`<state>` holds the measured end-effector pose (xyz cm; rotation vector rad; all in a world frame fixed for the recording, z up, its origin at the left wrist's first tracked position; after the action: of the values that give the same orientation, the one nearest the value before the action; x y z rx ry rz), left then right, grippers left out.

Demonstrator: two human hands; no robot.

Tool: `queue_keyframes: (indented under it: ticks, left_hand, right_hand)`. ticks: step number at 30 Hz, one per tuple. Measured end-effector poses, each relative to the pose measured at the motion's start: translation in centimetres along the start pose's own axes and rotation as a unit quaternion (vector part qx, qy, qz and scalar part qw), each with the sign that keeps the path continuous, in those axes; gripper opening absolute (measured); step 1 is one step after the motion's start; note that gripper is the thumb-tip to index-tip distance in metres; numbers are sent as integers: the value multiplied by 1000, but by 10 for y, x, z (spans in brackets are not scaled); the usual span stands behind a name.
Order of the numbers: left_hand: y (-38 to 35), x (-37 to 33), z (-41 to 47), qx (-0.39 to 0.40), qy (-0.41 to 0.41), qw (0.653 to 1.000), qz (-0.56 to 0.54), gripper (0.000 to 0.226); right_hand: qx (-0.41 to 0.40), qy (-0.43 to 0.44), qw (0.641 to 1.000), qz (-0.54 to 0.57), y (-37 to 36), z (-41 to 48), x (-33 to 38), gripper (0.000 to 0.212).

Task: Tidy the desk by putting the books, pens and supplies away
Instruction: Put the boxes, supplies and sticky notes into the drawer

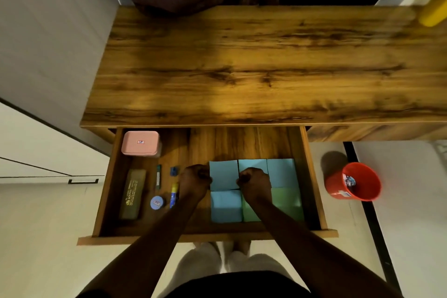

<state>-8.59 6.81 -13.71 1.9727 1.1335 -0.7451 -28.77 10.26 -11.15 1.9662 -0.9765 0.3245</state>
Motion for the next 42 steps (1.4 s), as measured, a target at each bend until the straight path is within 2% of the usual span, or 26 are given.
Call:
queue_keyframes:
  ticks: [11, 18, 26, 34, 38, 42]
  left_hand:
    - [5, -1, 7, 18, -5, 998, 54, 33]
    - [8, -9, 3, 15, 0, 994, 108, 26]
    - [1, 4, -10, 50, 23, 992, 112, 30]
    - [10, -6, -29, 22, -40, 991, 126, 33]
    - [21, -15, -64, 21, -77, 987, 139, 23]
    - [21, 0, -108, 25, -108, 980, 163, 24]
  right_hand:
    - [-20, 13, 997, -70, -4, 6, 2, 13]
    - [-32, 32, 999, -6, -4, 0, -3, 10]
    - [-38, 43, 998, 31, 0, -21, -15, 9]
    - [-14, 116, 993, 20, 5, -50, -5, 6]
    - [22, 172, 985, -24, 10, -74, -7, 9]
    - [62, 207, 976, -36, 8, -95, -21, 12]
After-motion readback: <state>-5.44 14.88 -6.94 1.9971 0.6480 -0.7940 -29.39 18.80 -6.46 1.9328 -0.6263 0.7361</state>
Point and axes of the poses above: each hand's wrist, its own z-axis towards the middle knuckle, its own y-axis out of the back of the hand, x = y × z, the point moved 3 cm from there along z, towards the middle knuckle, and after that the axes turned 13 degrees about x, right-handed, at the moved point
